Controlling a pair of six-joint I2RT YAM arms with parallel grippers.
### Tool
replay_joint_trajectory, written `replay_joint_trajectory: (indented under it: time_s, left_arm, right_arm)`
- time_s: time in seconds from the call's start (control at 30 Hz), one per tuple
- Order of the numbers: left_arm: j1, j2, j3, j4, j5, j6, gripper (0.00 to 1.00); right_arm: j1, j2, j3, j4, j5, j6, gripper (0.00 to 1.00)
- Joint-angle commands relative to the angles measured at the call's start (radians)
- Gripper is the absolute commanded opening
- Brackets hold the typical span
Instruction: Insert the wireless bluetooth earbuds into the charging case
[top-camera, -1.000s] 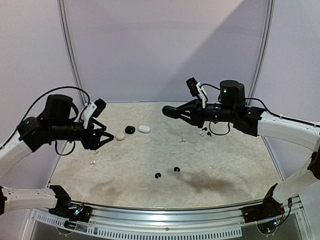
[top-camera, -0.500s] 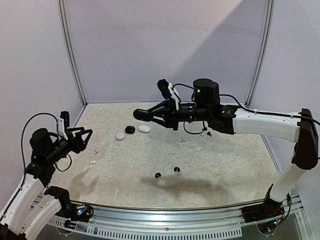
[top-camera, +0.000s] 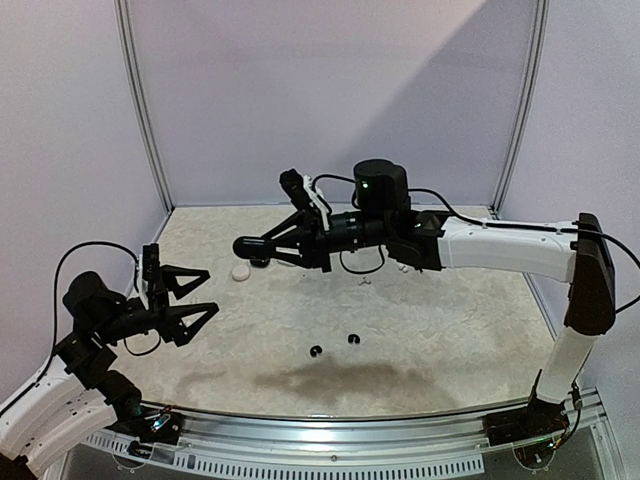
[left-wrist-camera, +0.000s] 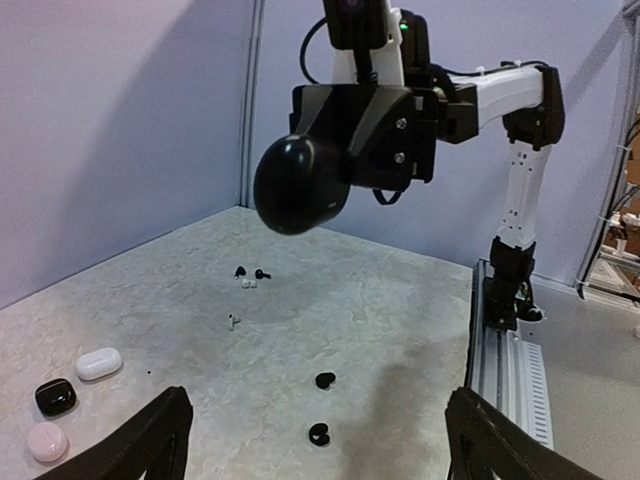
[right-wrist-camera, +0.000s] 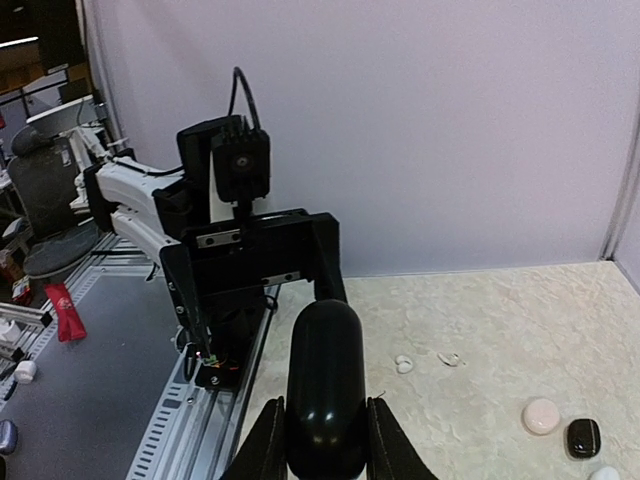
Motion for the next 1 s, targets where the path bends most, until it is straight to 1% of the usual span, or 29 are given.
replay_joint_trajectory:
  time_s: [0.0, 0.1, 0.2, 0.27, 0.33, 0.67, 0.77, 0.83, 0.97]
  left_arm:
    - [0.013, -0.020, -0.015, 0.044, 0.102, 0.008, 0.88]
    - [0.029, -0.030, -0.016, 0.040, 0.139, 0.005, 0.82]
    - [0.035, -0.030, -0.016, 0.039, 0.165, -0.006, 0.79]
    - [0.036, -0.029, -0.016, 0.041, 0.175, -0.013, 0.77]
    - [0.036, -0.028, -0.017, 0.045, 0.187, -0.020, 0.72]
    - [0.026, -0.030, -0.016, 0.049, 0.188, -0.012, 0.73]
    - [0.024, -0.032, -0.017, 0.048, 0.187, -0.011, 0.70]
    - [0.024, -0.033, -0.017, 0.049, 0.190, -0.010, 0.66]
    - [0.022, -0.031, -0.017, 0.048, 0.192, -0.010, 0.52]
  right_arm:
    - [0.042, 0.052, 0.040, -0.019, -0.092, -0.017, 0.00]
    - [0.050, 0.057, 0.041, -0.002, -0.102, -0.017, 0.00]
    - [0.062, 0.067, 0.053, -0.004, -0.111, -0.017, 0.00]
    - [0.069, 0.076, 0.065, -0.007, -0.115, -0.052, 0.00]
    - [0.075, 0.092, 0.076, -0.001, -0.121, -0.052, 0.00]
    - [0.092, 0.150, 0.133, -0.027, -0.153, -0.051, 0.00]
    - [0.098, 0.167, 0.147, -0.040, -0.155, -0.055, 0.00]
    - [0.101, 0.177, 0.159, -0.045, -0.158, -0.056, 0.00]
    - [0.100, 0.191, 0.172, -0.045, -0.163, -0.053, 0.00]
